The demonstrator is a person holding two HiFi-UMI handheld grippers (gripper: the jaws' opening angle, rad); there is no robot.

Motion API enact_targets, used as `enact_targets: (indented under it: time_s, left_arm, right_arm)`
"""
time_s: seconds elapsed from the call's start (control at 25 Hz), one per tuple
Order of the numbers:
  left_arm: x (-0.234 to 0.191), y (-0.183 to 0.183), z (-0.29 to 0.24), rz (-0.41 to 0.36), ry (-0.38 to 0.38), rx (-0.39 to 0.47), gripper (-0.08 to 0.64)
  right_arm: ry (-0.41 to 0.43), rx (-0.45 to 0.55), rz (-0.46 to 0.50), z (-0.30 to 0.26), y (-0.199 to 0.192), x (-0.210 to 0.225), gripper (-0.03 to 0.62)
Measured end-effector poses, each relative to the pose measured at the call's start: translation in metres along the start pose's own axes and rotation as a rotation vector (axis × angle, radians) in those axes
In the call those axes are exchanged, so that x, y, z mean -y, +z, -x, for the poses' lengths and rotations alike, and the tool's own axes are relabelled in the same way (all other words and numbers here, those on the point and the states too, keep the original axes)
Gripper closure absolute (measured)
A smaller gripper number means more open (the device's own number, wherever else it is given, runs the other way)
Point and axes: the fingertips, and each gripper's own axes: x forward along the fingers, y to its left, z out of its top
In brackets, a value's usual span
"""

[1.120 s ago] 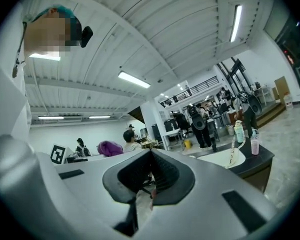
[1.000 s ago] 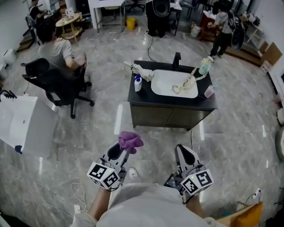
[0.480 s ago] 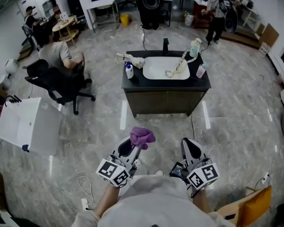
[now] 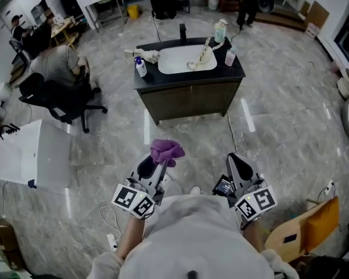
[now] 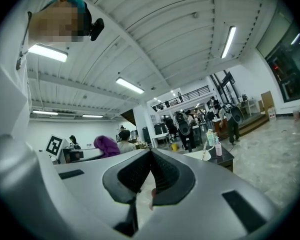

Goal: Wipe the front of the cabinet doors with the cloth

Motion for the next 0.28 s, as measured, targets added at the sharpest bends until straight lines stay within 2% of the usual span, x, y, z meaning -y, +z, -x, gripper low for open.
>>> enact_targets:
  time_s: [0.28]
  left_arm:
    - [0.018, 0.010, -0.016, -0.061, -0.020, 0.065, 0.459]
  right_arm:
    - [-0.030, 0.044, 0.037, -0.001, 0.013, 0.025, 0.565]
